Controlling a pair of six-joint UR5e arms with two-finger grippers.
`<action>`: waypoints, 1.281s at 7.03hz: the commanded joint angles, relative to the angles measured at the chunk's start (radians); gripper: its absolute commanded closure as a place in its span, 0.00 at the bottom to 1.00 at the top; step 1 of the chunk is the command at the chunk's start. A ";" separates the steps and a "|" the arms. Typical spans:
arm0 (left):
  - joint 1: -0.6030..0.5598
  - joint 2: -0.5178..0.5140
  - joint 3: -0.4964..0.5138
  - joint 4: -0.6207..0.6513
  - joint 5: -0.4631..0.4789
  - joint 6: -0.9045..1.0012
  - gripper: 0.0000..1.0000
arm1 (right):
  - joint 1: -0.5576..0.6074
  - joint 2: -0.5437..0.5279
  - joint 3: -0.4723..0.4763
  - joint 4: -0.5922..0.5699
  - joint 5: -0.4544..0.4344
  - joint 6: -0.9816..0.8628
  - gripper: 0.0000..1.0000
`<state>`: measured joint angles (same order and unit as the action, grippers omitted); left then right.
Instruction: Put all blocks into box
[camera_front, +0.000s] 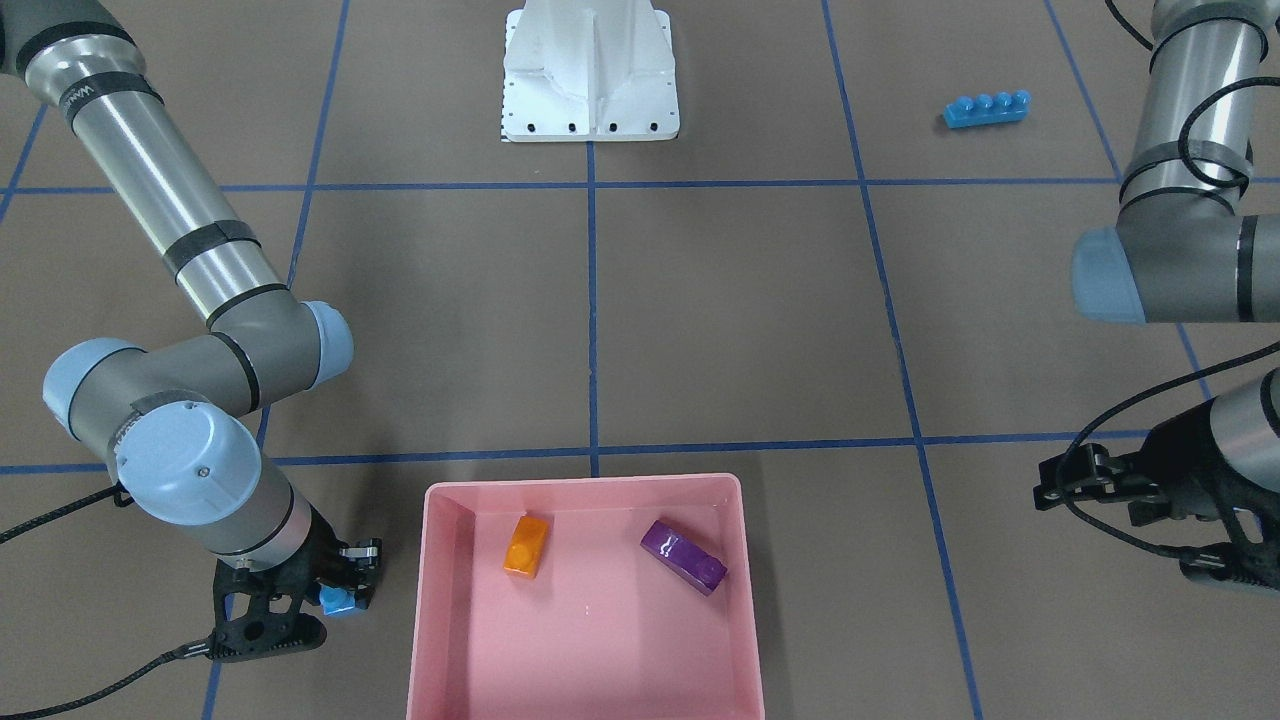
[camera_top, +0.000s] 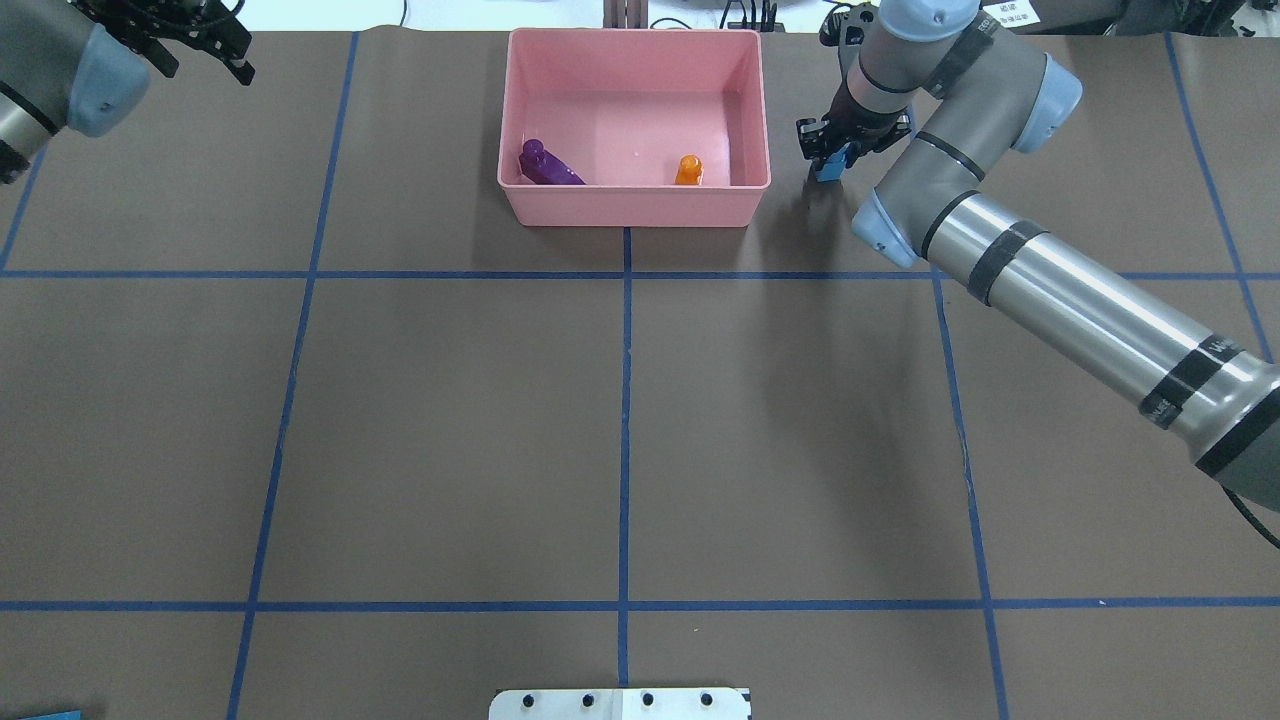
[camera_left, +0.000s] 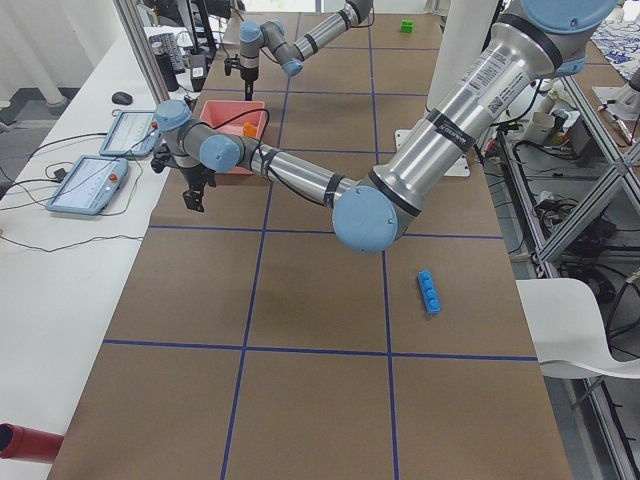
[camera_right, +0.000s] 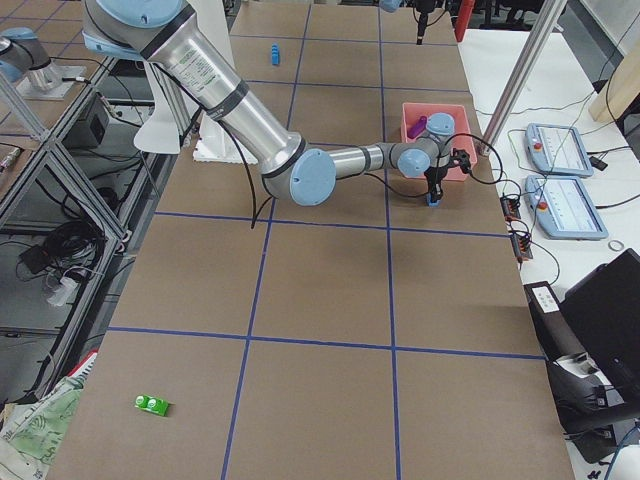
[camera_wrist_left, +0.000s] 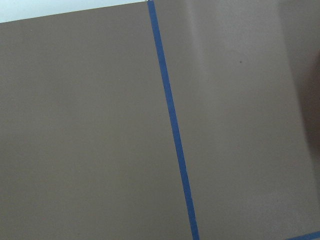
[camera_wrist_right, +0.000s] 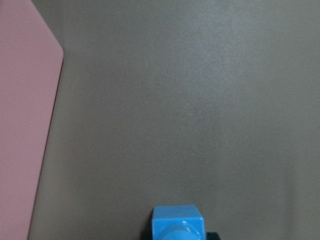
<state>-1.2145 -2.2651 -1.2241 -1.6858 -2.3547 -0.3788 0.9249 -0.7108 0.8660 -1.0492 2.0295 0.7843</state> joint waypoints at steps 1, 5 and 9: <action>-0.002 0.002 -0.006 0.000 0.002 0.000 0.00 | 0.012 0.001 0.002 -0.002 0.001 0.003 1.00; -0.008 0.275 -0.303 -0.011 0.003 -0.002 0.00 | 0.176 0.042 0.028 -0.006 0.167 0.107 1.00; -0.002 0.277 -0.311 -0.006 0.005 -0.017 0.00 | 0.031 0.218 -0.023 -0.011 -0.077 0.461 1.00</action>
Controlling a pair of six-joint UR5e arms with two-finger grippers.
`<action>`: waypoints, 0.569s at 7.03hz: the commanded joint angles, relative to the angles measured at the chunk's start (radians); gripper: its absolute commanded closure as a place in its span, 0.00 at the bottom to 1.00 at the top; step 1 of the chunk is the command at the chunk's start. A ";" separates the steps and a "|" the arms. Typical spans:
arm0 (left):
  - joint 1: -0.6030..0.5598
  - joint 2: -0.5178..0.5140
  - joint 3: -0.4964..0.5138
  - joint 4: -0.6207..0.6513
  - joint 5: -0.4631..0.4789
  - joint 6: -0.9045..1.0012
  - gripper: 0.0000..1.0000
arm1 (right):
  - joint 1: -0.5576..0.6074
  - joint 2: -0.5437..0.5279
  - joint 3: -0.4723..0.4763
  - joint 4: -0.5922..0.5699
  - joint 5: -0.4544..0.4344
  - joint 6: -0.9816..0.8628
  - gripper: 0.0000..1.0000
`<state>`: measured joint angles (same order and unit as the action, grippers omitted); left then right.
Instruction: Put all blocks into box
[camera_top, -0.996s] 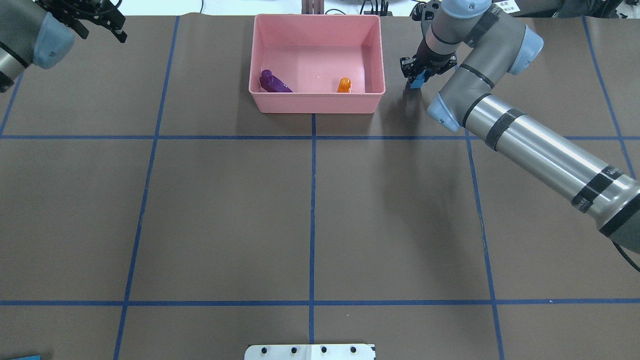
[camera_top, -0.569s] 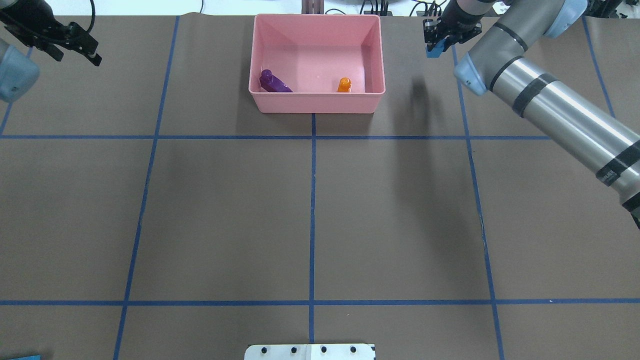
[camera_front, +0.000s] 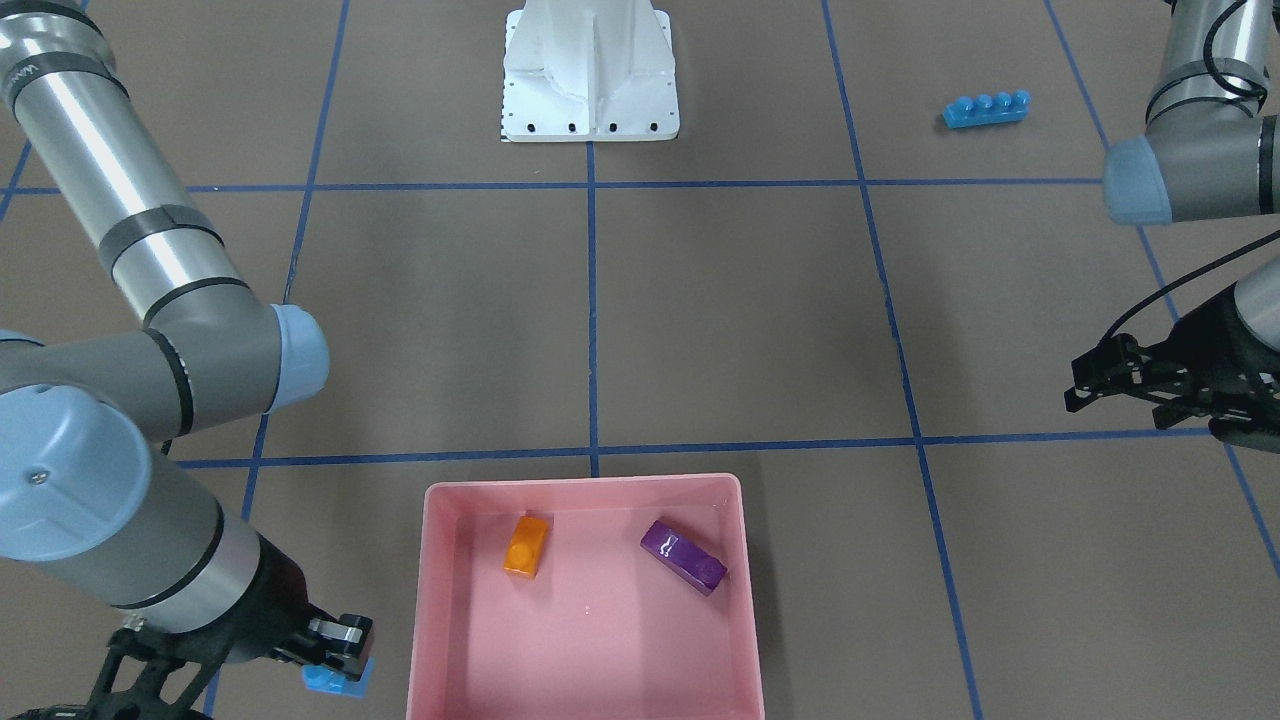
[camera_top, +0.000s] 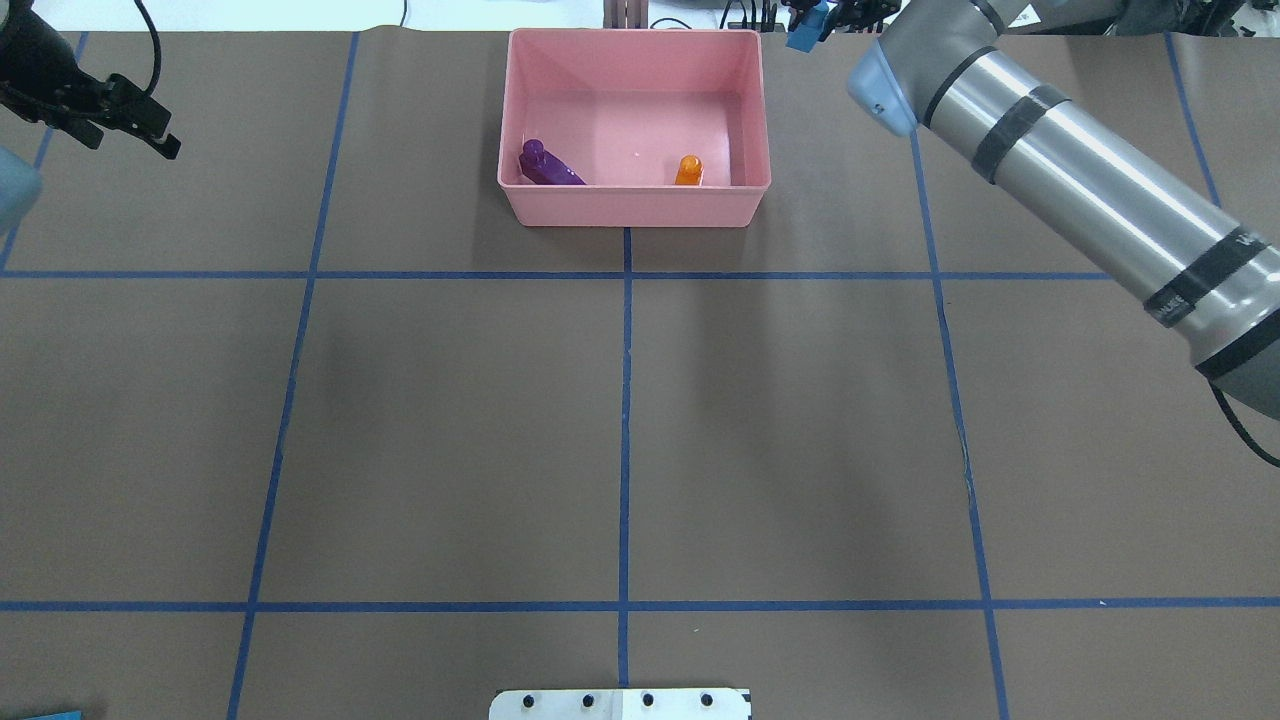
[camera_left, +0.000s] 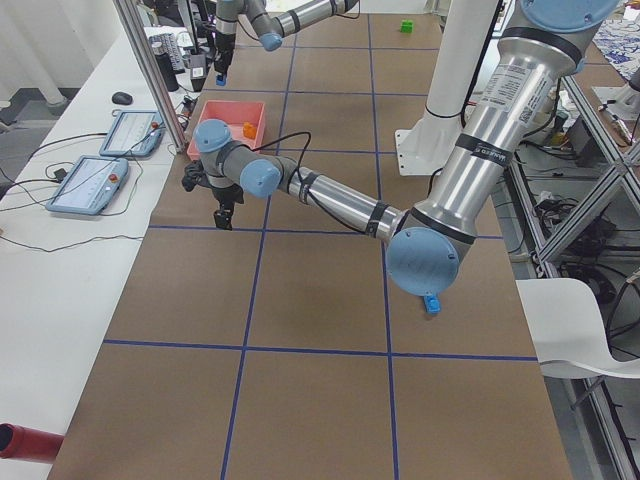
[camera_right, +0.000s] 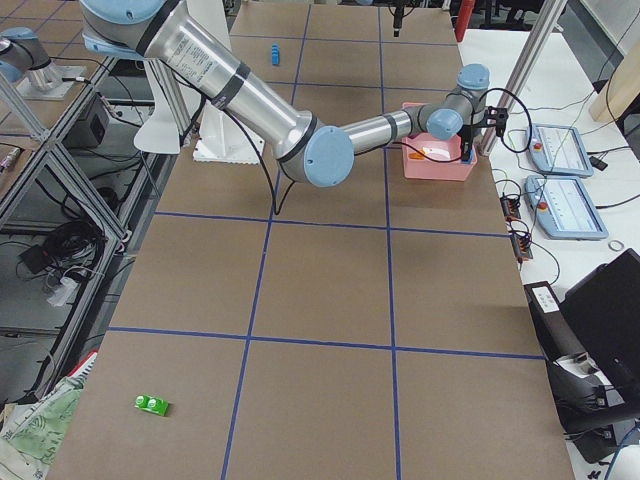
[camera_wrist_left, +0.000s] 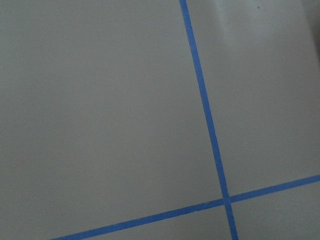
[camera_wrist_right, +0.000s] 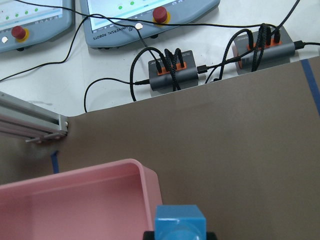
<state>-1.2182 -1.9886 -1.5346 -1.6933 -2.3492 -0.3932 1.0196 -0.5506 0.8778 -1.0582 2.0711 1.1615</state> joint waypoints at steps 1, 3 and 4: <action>0.002 0.001 -0.001 0.001 0.001 -0.003 0.00 | -0.109 0.102 -0.084 -0.002 -0.200 0.086 1.00; 0.002 0.002 0.001 0.003 0.001 -0.003 0.00 | -0.136 0.103 -0.098 -0.006 -0.255 0.069 0.02; 0.002 0.002 -0.001 0.003 -0.004 -0.003 0.00 | -0.133 0.103 -0.097 -0.038 -0.255 0.031 0.01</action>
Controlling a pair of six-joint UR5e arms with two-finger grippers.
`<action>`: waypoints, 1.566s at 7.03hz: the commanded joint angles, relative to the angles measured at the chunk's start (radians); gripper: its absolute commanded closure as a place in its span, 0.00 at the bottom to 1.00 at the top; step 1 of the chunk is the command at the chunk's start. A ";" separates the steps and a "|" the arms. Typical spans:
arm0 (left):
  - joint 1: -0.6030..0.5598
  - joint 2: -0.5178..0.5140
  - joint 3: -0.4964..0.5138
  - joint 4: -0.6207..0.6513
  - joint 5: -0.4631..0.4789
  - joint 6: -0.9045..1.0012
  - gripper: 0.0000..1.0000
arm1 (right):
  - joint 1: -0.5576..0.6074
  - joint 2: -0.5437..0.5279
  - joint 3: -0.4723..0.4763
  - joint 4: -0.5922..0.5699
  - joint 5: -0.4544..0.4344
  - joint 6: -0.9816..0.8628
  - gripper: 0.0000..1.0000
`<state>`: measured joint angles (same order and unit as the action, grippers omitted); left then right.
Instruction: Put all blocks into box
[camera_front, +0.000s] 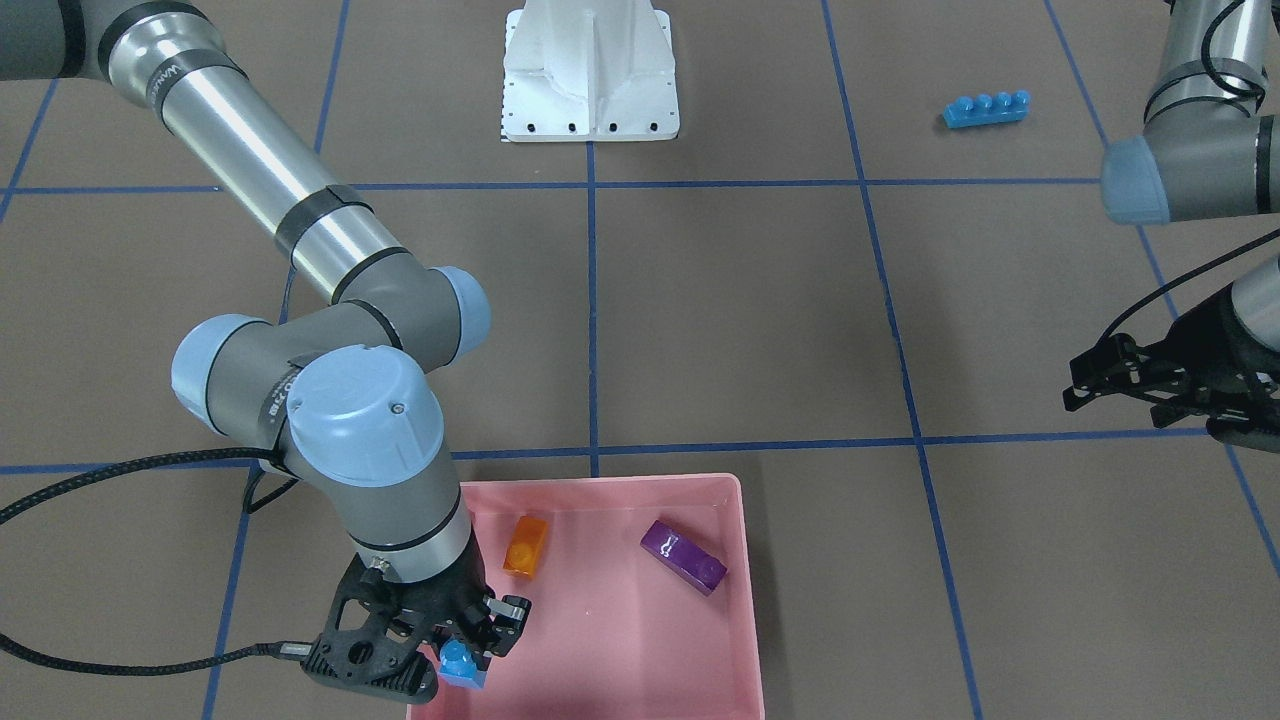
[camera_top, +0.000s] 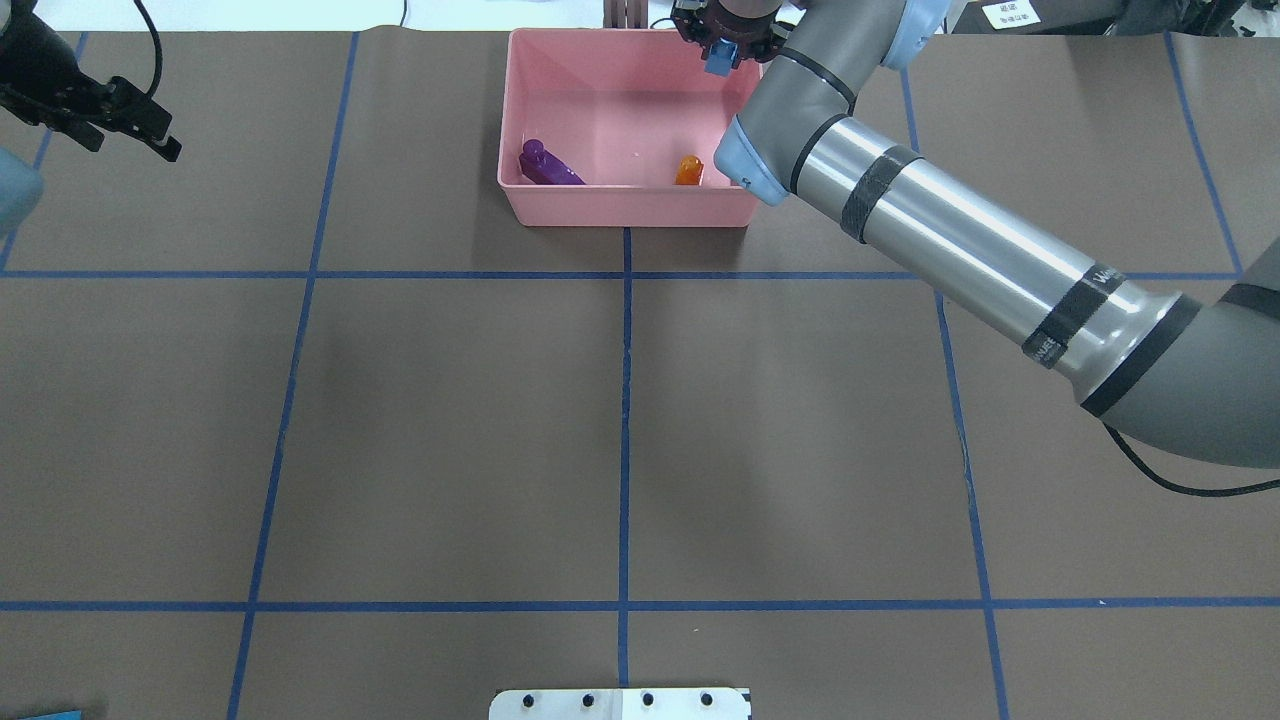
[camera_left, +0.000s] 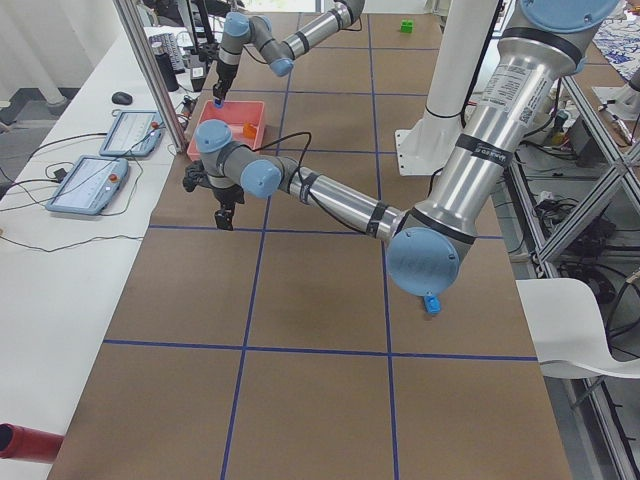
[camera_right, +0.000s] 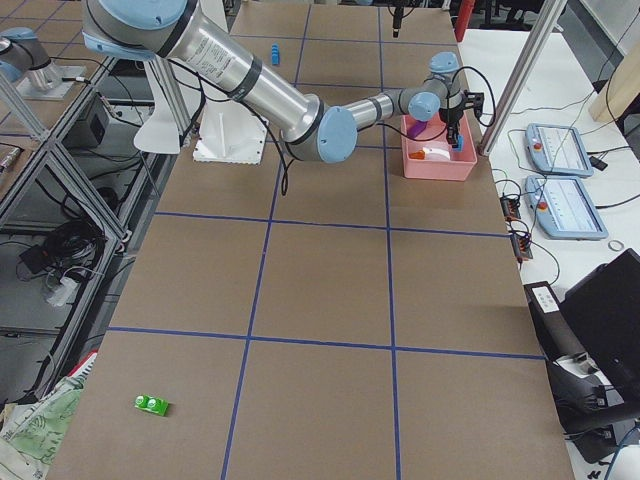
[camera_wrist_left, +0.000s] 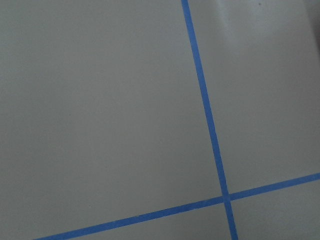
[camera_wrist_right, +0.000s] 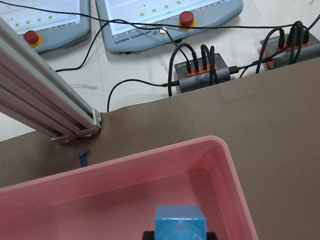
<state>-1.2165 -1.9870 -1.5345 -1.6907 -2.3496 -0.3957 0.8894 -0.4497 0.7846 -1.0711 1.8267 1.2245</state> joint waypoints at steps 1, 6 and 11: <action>-0.001 0.010 -0.016 0.000 -0.005 -0.002 0.00 | 0.017 0.006 0.031 -0.143 -0.001 -0.121 0.01; 0.017 0.284 -0.400 -0.007 -0.028 -0.124 0.00 | 0.187 -0.254 0.491 -0.517 0.284 -0.478 0.01; 0.410 0.773 -0.633 -0.301 0.218 -0.130 0.00 | 0.273 -0.821 1.129 -0.664 0.329 -0.704 0.01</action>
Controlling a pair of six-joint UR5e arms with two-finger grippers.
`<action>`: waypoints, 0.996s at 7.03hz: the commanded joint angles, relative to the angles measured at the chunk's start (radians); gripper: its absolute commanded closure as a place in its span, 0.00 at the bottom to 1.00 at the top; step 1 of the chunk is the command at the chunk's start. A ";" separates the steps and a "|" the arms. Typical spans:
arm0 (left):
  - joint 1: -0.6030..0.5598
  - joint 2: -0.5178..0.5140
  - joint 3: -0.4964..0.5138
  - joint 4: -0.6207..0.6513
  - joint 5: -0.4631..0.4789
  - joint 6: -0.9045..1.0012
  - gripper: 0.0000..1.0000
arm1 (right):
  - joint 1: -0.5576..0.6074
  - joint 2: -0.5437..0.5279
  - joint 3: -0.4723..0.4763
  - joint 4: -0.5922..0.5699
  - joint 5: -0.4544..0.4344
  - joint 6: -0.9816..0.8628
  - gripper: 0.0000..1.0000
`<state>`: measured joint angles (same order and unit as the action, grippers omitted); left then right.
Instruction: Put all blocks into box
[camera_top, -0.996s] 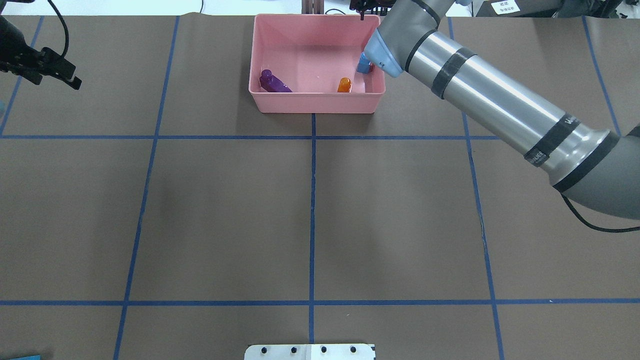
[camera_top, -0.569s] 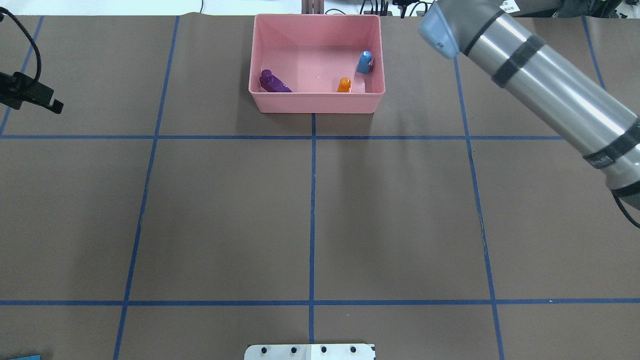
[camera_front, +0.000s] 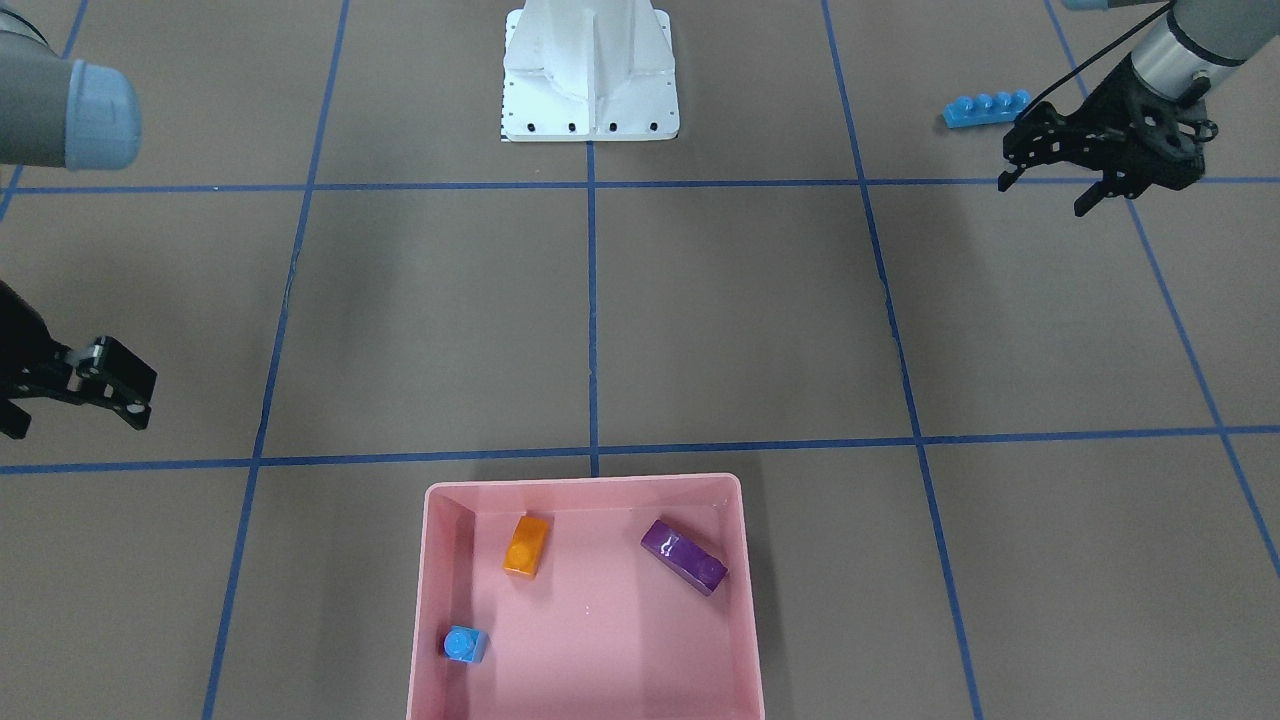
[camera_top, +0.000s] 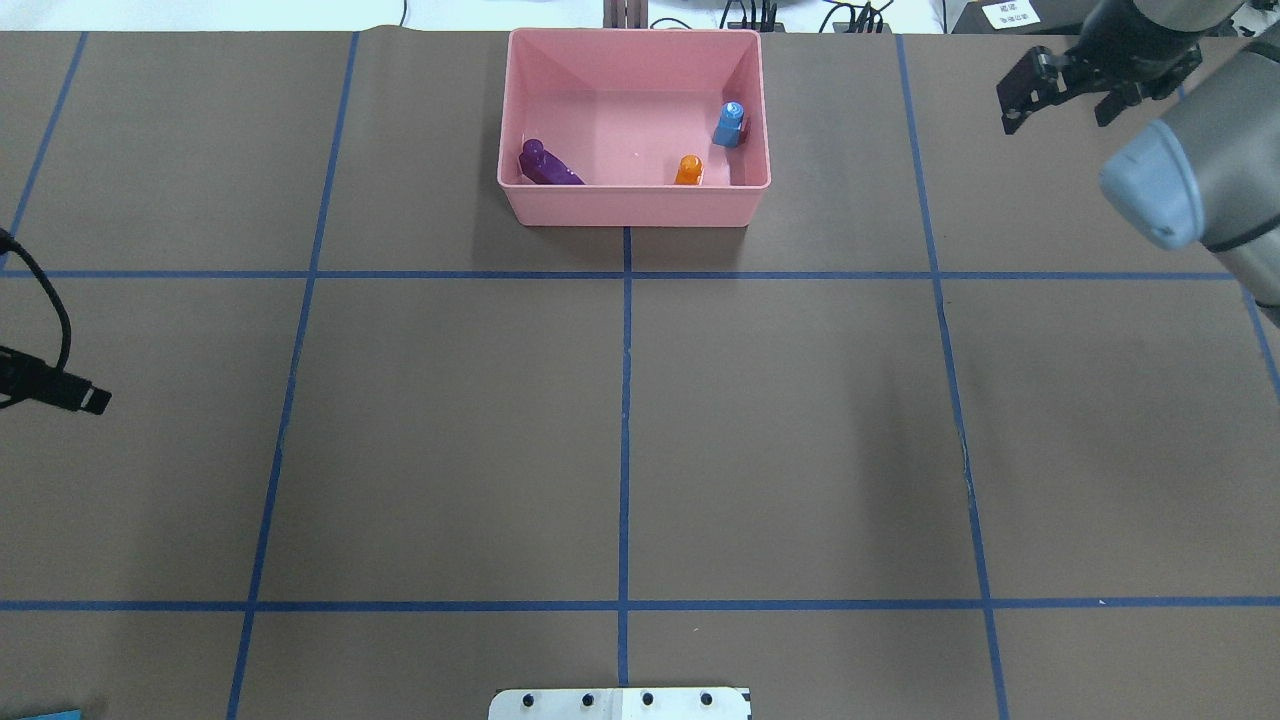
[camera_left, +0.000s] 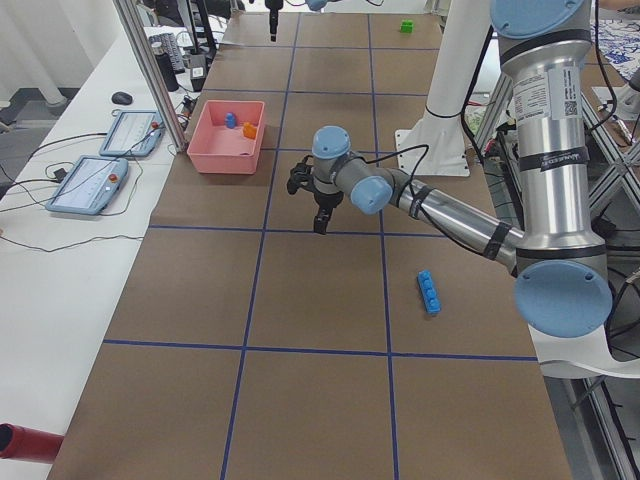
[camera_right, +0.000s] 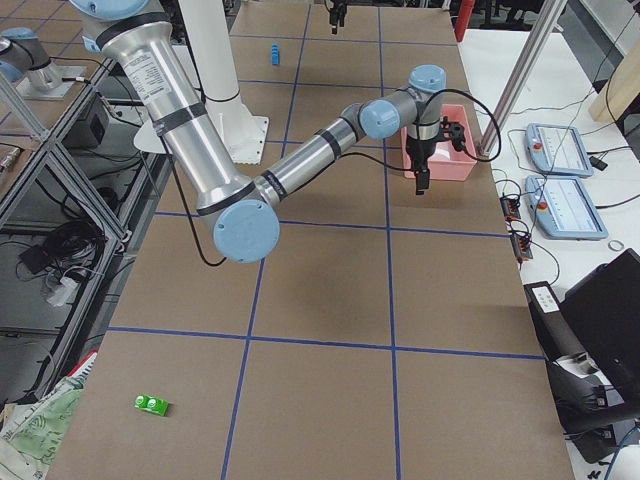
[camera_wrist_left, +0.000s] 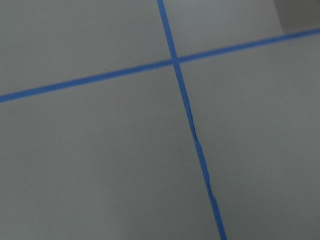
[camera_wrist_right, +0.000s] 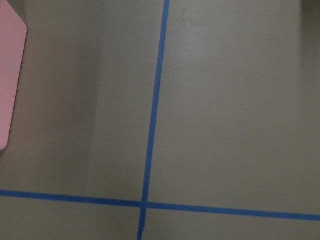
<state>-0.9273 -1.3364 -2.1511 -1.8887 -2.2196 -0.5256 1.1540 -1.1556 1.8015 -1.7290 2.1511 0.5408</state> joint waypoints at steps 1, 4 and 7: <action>0.239 0.204 -0.018 -0.180 0.151 -0.001 0.00 | 0.009 -0.195 0.175 -0.001 0.003 -0.024 0.01; 0.602 0.385 -0.021 -0.253 0.356 -0.034 0.00 | 0.012 -0.242 0.214 -0.001 0.004 -0.044 0.01; 0.826 0.430 -0.019 -0.251 0.416 -0.082 0.00 | 0.012 -0.250 0.216 -0.001 0.004 -0.044 0.01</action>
<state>-0.1840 -0.9213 -2.1719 -2.1410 -1.8291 -0.5936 1.1657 -1.4020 2.0162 -1.7307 2.1552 0.4971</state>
